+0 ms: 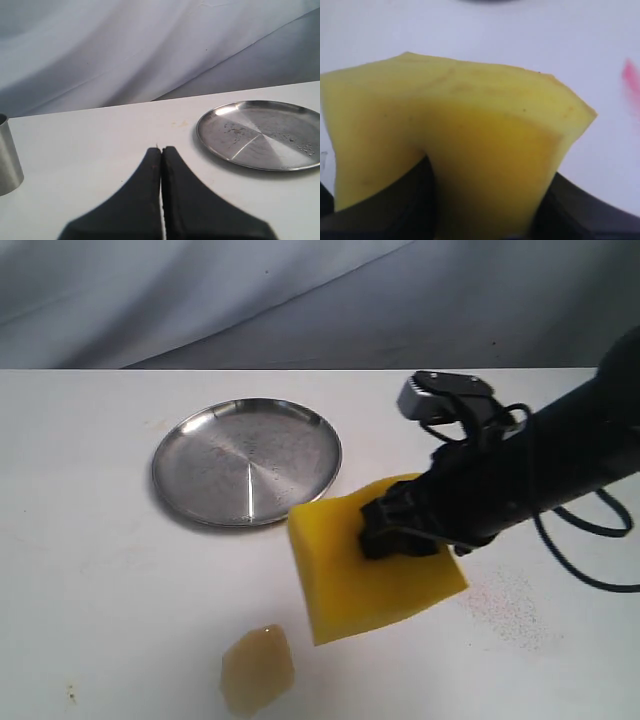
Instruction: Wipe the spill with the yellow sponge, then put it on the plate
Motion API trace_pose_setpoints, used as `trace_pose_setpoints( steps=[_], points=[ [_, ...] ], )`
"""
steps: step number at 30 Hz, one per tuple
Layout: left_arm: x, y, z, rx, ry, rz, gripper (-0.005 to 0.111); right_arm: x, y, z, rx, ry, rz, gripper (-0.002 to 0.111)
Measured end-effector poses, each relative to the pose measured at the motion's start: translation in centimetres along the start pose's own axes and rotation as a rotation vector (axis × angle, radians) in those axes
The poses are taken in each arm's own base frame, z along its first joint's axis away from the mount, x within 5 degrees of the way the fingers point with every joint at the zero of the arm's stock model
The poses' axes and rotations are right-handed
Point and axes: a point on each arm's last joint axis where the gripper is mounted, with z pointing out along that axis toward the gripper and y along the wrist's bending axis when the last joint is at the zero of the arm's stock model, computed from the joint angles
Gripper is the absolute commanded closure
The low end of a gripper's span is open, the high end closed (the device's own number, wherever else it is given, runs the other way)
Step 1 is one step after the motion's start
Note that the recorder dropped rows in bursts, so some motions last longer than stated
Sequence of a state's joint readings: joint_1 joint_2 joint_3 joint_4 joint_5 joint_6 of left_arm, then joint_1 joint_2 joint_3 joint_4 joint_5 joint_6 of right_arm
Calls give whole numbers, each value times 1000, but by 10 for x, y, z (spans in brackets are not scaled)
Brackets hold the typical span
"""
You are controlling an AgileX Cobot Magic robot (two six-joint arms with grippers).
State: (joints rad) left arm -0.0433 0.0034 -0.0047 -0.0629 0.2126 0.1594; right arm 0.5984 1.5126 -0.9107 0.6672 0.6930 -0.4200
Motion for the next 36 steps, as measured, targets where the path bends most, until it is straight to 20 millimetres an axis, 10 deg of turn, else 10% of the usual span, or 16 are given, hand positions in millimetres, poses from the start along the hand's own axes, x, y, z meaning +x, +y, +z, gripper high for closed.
trace_pose_setpoints(
  steps=[8,21,36],
  points=[
    [0,0,0,0,0,0,107,-32,50,48,-79,100,-104,108],
    [0,0,0,0,0,0,107,-3,49,145,8,344,-148,108],
    [0,0,0,0,0,0,107,1,76,173,77,366,-297,108]
  ],
)
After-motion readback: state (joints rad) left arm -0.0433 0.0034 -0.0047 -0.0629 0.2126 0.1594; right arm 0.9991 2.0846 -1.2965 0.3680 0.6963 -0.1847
